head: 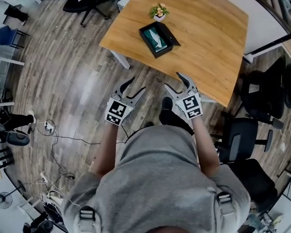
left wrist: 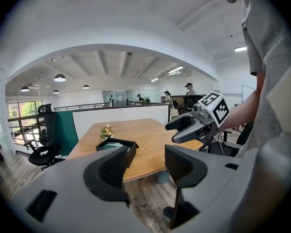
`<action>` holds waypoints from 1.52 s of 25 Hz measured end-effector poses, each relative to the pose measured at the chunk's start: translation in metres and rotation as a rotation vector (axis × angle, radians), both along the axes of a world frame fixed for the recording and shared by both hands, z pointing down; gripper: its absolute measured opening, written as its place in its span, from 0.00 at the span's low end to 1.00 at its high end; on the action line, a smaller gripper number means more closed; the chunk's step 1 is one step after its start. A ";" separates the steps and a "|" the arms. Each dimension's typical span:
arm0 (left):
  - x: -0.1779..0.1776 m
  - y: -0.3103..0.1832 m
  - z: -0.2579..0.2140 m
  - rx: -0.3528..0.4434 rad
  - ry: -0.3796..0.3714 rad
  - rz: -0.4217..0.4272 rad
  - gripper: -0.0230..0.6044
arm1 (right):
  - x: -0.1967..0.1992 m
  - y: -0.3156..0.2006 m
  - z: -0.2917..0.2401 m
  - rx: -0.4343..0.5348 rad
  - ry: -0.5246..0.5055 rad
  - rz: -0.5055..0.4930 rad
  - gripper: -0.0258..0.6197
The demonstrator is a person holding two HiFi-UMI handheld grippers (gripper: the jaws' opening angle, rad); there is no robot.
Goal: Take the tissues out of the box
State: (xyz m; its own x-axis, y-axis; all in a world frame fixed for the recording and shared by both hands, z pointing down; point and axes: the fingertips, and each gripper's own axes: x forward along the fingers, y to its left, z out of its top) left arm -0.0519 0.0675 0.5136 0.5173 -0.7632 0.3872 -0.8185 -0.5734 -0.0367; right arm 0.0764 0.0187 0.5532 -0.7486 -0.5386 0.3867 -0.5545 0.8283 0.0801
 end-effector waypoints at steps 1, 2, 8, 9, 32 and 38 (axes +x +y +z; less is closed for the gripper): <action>0.001 -0.004 -0.001 0.000 -0.002 -0.005 0.44 | 0.001 -0.006 0.000 -0.008 -0.005 -0.003 0.50; 0.002 -0.008 -0.003 0.002 -0.005 -0.009 0.44 | 0.001 -0.011 -0.001 -0.017 -0.015 -0.007 0.50; 0.007 -0.039 -0.007 0.001 -0.015 -0.058 0.44 | 0.004 -0.043 0.001 -0.042 -0.048 -0.051 0.48; 0.009 -0.044 -0.006 0.000 -0.019 -0.064 0.44 | 0.005 -0.048 0.002 -0.044 -0.046 -0.059 0.47; 0.023 -0.109 0.013 -0.030 -0.008 -0.221 0.44 | 0.000 -0.125 0.028 -0.100 -0.027 -0.258 0.41; 0.007 -0.127 0.018 -0.038 0.013 -0.249 0.44 | -0.011 -0.137 0.032 -0.110 -0.005 -0.282 0.40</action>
State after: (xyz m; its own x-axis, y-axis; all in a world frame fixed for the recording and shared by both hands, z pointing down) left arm -0.0447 -0.0590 0.5317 0.3201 -0.8529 0.4125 -0.9349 -0.3548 -0.0081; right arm 0.0656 -0.1178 0.5851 -0.8648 -0.2644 0.4269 -0.3016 0.9532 -0.0206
